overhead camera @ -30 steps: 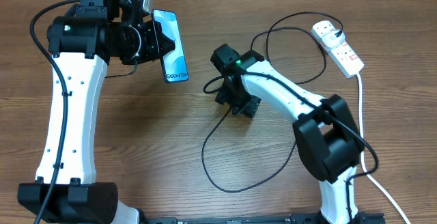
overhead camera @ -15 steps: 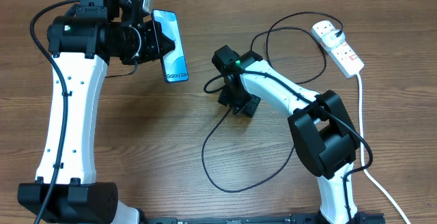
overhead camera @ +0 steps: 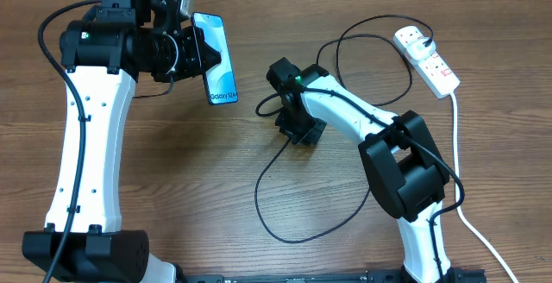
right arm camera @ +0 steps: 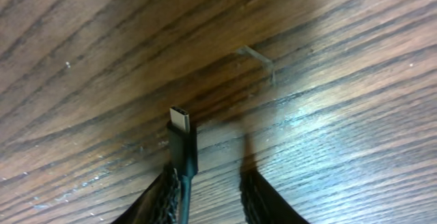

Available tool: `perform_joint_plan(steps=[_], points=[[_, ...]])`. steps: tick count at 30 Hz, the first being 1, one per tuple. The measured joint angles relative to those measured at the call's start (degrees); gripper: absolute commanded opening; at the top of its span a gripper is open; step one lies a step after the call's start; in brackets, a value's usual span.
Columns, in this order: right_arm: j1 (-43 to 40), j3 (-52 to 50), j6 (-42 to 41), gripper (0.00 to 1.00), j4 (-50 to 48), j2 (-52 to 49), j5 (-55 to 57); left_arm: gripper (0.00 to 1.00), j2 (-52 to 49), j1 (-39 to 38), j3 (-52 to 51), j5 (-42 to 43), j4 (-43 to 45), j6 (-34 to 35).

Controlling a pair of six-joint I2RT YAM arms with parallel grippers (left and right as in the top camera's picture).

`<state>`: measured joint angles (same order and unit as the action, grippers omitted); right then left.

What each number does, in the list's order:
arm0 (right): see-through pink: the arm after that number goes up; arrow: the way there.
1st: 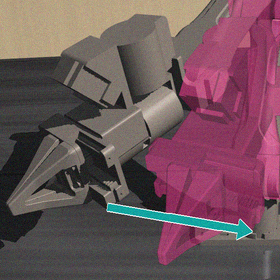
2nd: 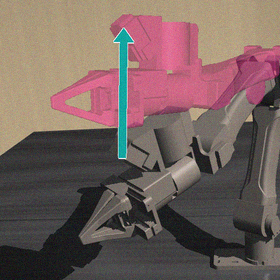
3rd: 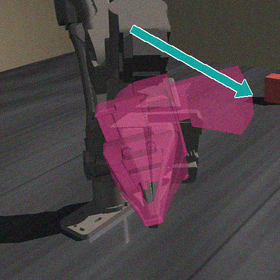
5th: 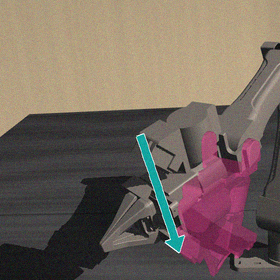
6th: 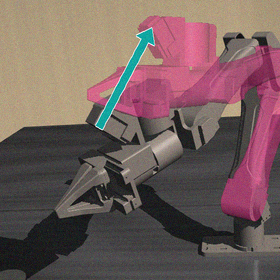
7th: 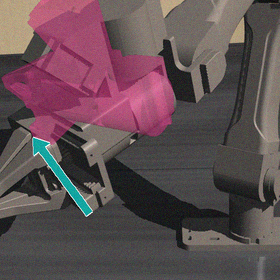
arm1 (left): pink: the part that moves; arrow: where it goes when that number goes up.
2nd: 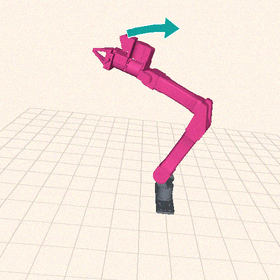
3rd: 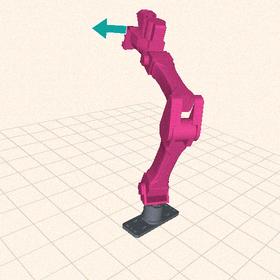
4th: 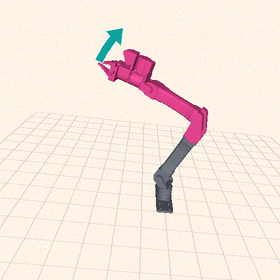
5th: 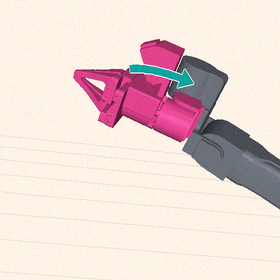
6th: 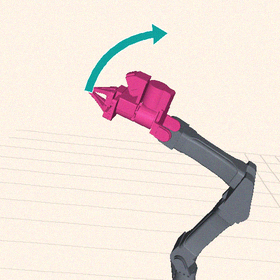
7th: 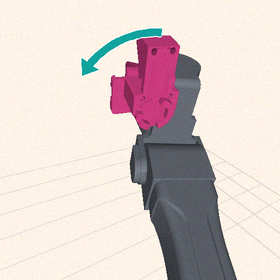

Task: Plug charger to phone and switch on socket

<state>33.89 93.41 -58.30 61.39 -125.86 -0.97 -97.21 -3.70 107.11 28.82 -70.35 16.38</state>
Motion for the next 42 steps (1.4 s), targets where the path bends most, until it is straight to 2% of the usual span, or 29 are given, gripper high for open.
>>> perform_joint_plan(steps=[6,13,16,24,32,36,42], points=[[0.0,0.1,0.0,0.15,-0.7,0.0,-0.3,0.04,0.0,0.0,0.0,0.0,0.0,0.0],[0.0,0.1,0.1,0.11,-0.9,-0.1,-0.7,0.04,0.0,0.0,0.0,0.0,0.0,0.0],[0.0,0.1,0.0,0.04,-1.0,-0.1,-1.0,0.04,0.0,0.0,0.0,0.0,0.0,0.0],[-0.2,0.2,0.2,0.04,-1.2,-0.1,-1.5,0.04,0.0,0.0,0.0,0.0,-0.2,0.0],[-2.9,0.2,6.1,0.04,-0.3,0.4,-6.6,0.04,0.0,0.0,0.0,0.0,-0.2,0.0],[-4.1,0.1,10.4,0.04,0.7,5.6,-8.7,0.04,0.0,0.0,0.0,0.0,0.0,0.0],[-3.4,0.1,21.7,0.04,2.7,22.4,-15.1,0.04,0.0,1.4,0.0,4.1,4.3,0.0]])
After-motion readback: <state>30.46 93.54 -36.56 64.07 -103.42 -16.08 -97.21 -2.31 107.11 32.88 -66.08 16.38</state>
